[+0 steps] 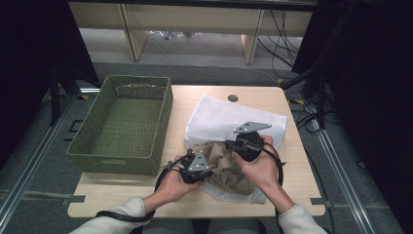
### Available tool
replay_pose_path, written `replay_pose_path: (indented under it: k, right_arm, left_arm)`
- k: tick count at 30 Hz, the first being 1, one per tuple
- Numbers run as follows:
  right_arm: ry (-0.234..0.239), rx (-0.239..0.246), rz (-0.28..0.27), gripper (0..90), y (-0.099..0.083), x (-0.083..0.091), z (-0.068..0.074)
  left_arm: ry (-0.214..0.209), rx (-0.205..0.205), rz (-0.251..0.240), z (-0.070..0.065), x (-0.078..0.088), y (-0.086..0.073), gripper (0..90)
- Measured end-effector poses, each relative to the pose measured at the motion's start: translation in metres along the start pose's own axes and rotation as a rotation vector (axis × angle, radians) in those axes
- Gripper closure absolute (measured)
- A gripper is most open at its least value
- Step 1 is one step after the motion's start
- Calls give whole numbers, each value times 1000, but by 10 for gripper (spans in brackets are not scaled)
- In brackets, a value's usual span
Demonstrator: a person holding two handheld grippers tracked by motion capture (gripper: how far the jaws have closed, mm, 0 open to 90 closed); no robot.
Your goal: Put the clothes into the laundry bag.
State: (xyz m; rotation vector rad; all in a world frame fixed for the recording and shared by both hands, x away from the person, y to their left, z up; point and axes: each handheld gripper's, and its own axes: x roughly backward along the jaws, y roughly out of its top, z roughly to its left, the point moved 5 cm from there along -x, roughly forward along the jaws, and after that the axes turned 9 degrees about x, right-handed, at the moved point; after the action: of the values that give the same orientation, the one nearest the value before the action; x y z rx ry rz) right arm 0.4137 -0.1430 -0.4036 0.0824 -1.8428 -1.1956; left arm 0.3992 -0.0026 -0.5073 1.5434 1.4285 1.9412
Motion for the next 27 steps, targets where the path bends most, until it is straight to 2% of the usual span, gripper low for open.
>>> replay_pose_path:
  k: [1,2,4,5,7,9,10,11,12,13,16,17,18,19,21,22,23,26,27]
  right_arm:
    - [1,18,-1,898,0,1,0]
    - [6,-19,-7,898,1,2,2]
    - [6,14,-14,899,4,5,1]
    - [0,-13,-18,899,5,6,3]
    - [3,11,-27,899,7,10,3]
    - [1,2,-38,899,10,15,4]
    - [-2,-12,-38,899,10,16,5]
    - [-1,-1,-50,899,11,18,4]
    - [-3,7,-54,899,12,19,3]
    - [-21,14,-69,899,13,20,2]
    - [-2,4,-83,899,16,24,3]
    - [-6,-15,-80,899,17,27,5]
    - [-6,12,-95,900,18,27,4]
    - [-6,-14,-92,899,18,28,6]
    - [-19,18,-102,899,20,30,5]
    - [-7,-6,-105,899,20,31,7]
    - [-6,10,-108,899,21,31,7]
    - [-5,3,-106,899,21,30,8]
    - [-11,15,-107,899,20,29,7]
  left_arm:
    - [-5,16,-21,-1,2,4,857]
    - [-4,18,-33,-1,3,8,858]
    - [-8,23,-54,-2,7,16,860]
    - [-12,13,-69,-2,8,20,861]
    - [-11,26,-95,-5,10,28,862]
    - [-15,35,-108,-6,14,34,862]
    - [-15,62,-113,-8,16,37,863]
    - [-14,64,-124,-9,19,41,863]
    - [-14,30,-149,-8,21,47,864]
    - [-10,27,-165,-8,25,51,865]
    - [-1,26,-213,-9,37,66,867]
    - [6,18,-217,-8,41,70,867]
    - [13,6,-216,-8,43,72,867]
    - [18,-1,-212,-8,43,73,867]
    - [23,-8,-201,-7,41,72,867]
    - [23,-5,-198,-6,38,71,867]
    - [24,1,-194,-6,35,69,866]
    - [36,8,-183,-3,21,65,865]
    - [55,4,-179,0,15,63,865]
